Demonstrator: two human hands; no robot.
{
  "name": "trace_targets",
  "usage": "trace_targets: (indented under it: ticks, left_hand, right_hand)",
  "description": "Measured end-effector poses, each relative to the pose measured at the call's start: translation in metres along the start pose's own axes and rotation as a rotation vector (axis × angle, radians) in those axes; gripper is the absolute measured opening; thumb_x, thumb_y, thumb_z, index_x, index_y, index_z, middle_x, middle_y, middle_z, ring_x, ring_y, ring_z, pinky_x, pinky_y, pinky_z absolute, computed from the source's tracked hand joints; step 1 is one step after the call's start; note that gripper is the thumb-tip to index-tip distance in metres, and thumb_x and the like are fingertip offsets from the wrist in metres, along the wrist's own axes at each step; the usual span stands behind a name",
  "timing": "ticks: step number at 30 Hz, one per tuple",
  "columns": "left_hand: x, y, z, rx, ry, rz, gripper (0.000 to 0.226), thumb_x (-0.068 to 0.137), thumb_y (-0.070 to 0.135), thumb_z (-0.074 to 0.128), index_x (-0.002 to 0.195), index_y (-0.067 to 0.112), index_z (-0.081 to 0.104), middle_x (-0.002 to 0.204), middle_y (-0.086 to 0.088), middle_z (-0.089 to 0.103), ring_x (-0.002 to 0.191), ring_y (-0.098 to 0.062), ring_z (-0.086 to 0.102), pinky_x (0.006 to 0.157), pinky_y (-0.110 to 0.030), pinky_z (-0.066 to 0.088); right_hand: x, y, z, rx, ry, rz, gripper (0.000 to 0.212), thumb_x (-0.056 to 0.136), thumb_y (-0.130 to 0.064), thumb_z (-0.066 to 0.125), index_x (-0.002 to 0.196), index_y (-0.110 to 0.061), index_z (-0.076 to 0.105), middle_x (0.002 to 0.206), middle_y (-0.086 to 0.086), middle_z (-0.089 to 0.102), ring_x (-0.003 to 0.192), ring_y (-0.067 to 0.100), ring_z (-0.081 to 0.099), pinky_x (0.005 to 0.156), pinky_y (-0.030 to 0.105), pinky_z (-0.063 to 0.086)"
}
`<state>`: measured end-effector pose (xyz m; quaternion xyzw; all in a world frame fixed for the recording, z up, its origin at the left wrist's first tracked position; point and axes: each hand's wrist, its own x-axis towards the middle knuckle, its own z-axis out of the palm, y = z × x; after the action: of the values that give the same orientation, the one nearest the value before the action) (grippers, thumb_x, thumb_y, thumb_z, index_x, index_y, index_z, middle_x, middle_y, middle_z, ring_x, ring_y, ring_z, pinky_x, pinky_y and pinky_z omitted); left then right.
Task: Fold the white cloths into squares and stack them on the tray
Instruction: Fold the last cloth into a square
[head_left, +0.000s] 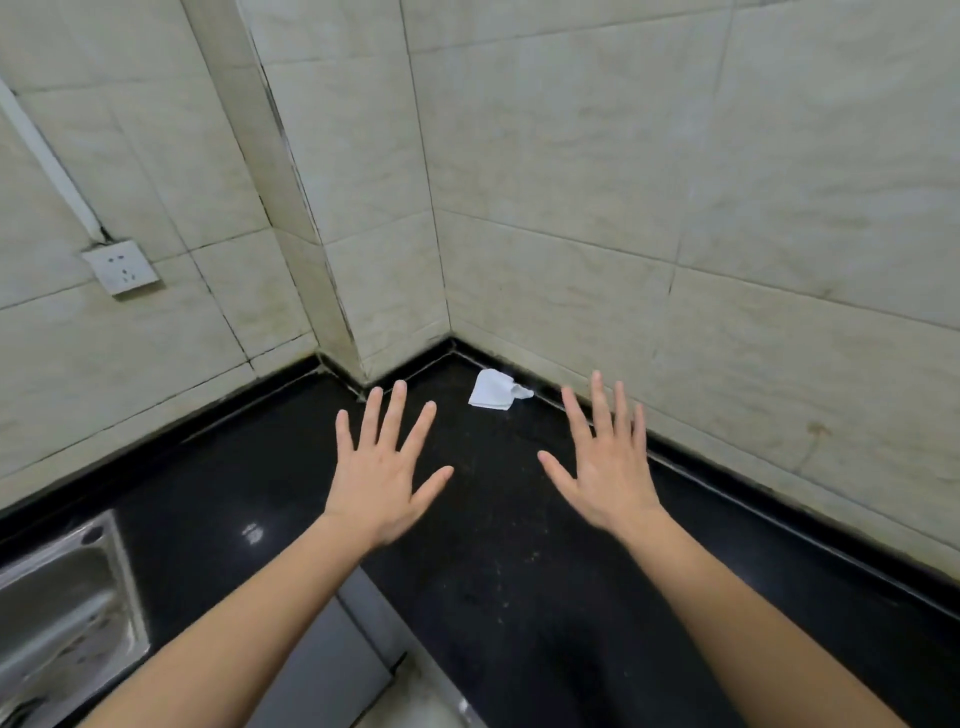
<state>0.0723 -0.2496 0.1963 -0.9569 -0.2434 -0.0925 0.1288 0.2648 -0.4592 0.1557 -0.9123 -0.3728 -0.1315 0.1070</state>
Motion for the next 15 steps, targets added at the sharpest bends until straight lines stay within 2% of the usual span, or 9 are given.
trace_targets:
  ticks: [4,7,13,15]
  left_hand:
    - [0.052,-0.018,0.022,-0.052,-0.08,-0.012,0.081,0.091,0.075,0.009,0.156,0.032,-0.012,0.161,-0.008,-0.027,0.149,-0.032,-0.021,0.118,-0.062,0.001]
    - [0.086,-0.028,0.053,-0.079,-0.141,0.005,0.081,0.092,0.074,0.012,0.156,0.032,-0.013,0.16,-0.007,-0.03,0.149,-0.031,-0.022,0.119,-0.061,0.002]
    - [0.15,-0.044,0.137,-0.098,-0.351,0.098,0.082,0.093,0.073,0.017,0.155,0.03,-0.015,0.158,-0.008,-0.034,0.149,-0.033,-0.02,0.119,-0.061,0.003]
    - [0.175,-0.048,0.165,-0.114,-0.399,0.147,0.082,0.093,0.072,0.019,0.156,0.029,-0.015,0.158,-0.008,-0.033,0.15,-0.033,-0.019,0.119,-0.061,0.005]
  right_hand:
    - [0.046,0.004,0.019,0.027,-0.03,0.075,0.082,0.095,-0.066,0.034,0.159,-0.021,0.007,0.166,0.016,-0.007,0.152,0.042,-0.003,0.122,0.057,0.006]
    - [0.065,0.005,0.044,0.068,-0.063,0.121,0.082,0.096,-0.064,0.035,0.159,-0.021,0.006,0.166,0.016,-0.006,0.152,0.041,0.0,0.122,0.055,0.006]
    - [0.094,-0.009,0.113,0.264,-0.243,0.325,0.086,0.097,-0.062,0.039,0.158,-0.024,-0.007,0.166,0.011,-0.01,0.153,0.033,-0.003,0.123,0.047,0.011]
    - [0.109,-0.013,0.133,0.304,-0.286,0.369,0.085,0.098,-0.059,0.042,0.159,-0.021,-0.003,0.167,0.011,-0.002,0.153,0.031,0.002,0.122,0.045,0.015]
